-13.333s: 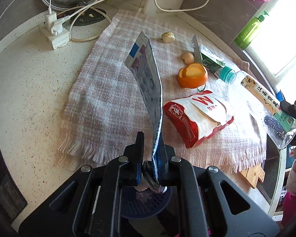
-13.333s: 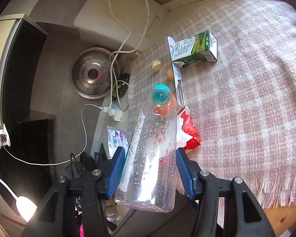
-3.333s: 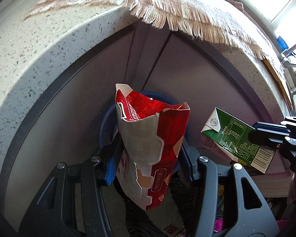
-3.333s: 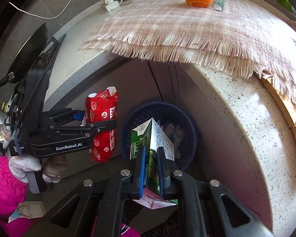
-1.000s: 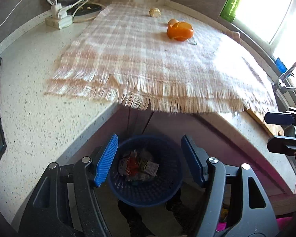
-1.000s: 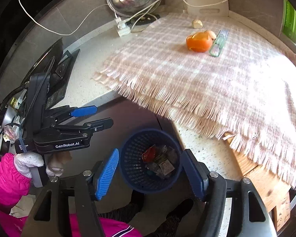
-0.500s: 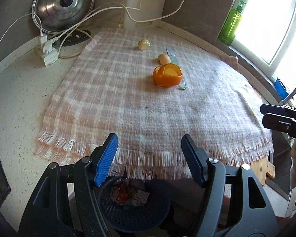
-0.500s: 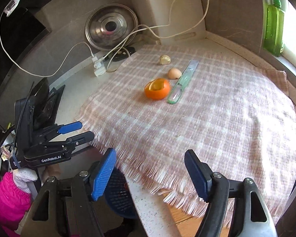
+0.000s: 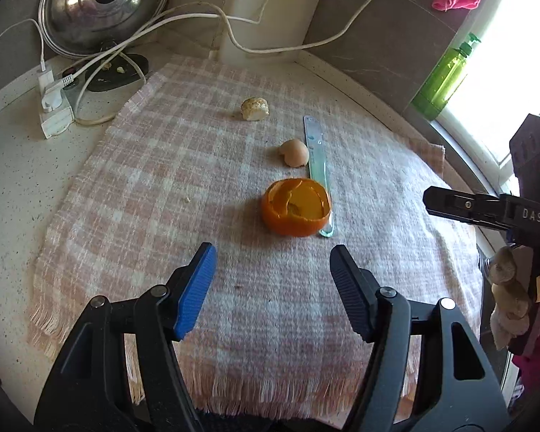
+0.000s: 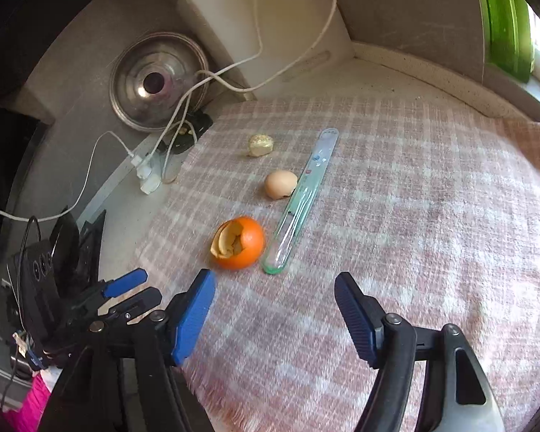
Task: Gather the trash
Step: 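Grasp the orange peel with the left tool while the right tool grasps the toothbrush package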
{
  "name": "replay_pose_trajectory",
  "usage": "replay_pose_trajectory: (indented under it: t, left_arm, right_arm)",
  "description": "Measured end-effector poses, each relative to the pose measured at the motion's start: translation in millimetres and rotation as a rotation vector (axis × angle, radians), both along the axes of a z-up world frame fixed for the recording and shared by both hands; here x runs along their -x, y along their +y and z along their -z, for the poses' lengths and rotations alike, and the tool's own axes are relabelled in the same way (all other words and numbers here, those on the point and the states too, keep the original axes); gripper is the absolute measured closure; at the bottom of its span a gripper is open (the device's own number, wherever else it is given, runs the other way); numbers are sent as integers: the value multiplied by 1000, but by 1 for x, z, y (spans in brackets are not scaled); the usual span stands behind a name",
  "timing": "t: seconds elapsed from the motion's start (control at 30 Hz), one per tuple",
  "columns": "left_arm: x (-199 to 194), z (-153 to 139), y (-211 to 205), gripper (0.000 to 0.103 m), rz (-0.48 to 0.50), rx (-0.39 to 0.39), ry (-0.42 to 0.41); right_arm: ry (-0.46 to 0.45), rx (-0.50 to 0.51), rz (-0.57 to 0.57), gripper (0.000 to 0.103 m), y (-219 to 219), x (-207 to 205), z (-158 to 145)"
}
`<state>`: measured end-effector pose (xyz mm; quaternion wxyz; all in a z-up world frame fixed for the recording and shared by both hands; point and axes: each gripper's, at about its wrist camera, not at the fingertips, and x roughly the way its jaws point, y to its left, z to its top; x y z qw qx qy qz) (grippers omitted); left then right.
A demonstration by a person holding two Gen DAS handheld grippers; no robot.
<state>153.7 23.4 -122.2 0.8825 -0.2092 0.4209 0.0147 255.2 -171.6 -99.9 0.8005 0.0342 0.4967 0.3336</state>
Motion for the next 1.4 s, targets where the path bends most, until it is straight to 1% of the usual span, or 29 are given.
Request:
replay_pose_trajectory:
  t: [0.03, 0.13, 0.3, 0.4, 0.5, 0.57, 0.63, 0.73, 0.77, 0.93, 1.07, 1.13, 1.3, 1.33, 1.37, 1.4]
  left_arm:
    - [-6, 0, 1, 39, 0, 8, 3]
    - [-24, 4, 3, 39, 11, 30, 21]
    - [-50, 12, 1, 43, 29, 47, 55]
    - [-64, 19, 3, 45, 20, 66, 88]
    - [-75, 29, 5, 50, 20, 88, 130]
    - [-82, 35, 3, 55, 26, 81, 158]
    - [-86, 41, 3, 58, 30, 73, 181]
    - [-91, 48, 4, 59, 32, 76, 199]
    - [-93, 50, 4, 64, 33, 79, 203]
    - [-99, 58, 7, 76, 29, 108, 215]
    - [-101, 64, 9, 86, 18, 125, 216]
    - [-101, 66, 12, 88, 12, 139, 213]
    - [-94, 67, 22, 92, 2, 159, 205]
    - [-93, 67, 24, 92, 0, 162, 203]
    - [-93, 68, 25, 93, -1, 164, 201]
    - [-95, 67, 25, 93, -2, 164, 200]
  right_arm:
    - [22, -6, 4, 37, 4, -9, 3]
    - [56, 16, 8, 45, 19, -29, 13]
    - [111, 32, 20, 46, 41, -56, 26]
    - [123, 48, 26, 50, 53, -65, 30]
    - [132, 58, 27, 50, 62, -69, 33]
    - [140, 68, 29, 50, 66, -71, 35]
    - [148, 79, 36, 50, 68, -75, 39]
    - [161, 100, 49, 56, 72, -81, 48]
    - [161, 112, 52, 57, 74, -83, 51]
    - [159, 155, 51, 57, 85, -89, 63]
    - [151, 214, 44, 58, 98, -91, 72]
    - [159, 249, 37, 59, 102, -92, 78]
    - [105, 347, -20, 62, 116, -89, 80]
    - [93, 366, -29, 64, 119, -88, 80]
    - [79, 387, -38, 68, 121, -87, 80]
    - [72, 395, -46, 68, 122, -87, 80]
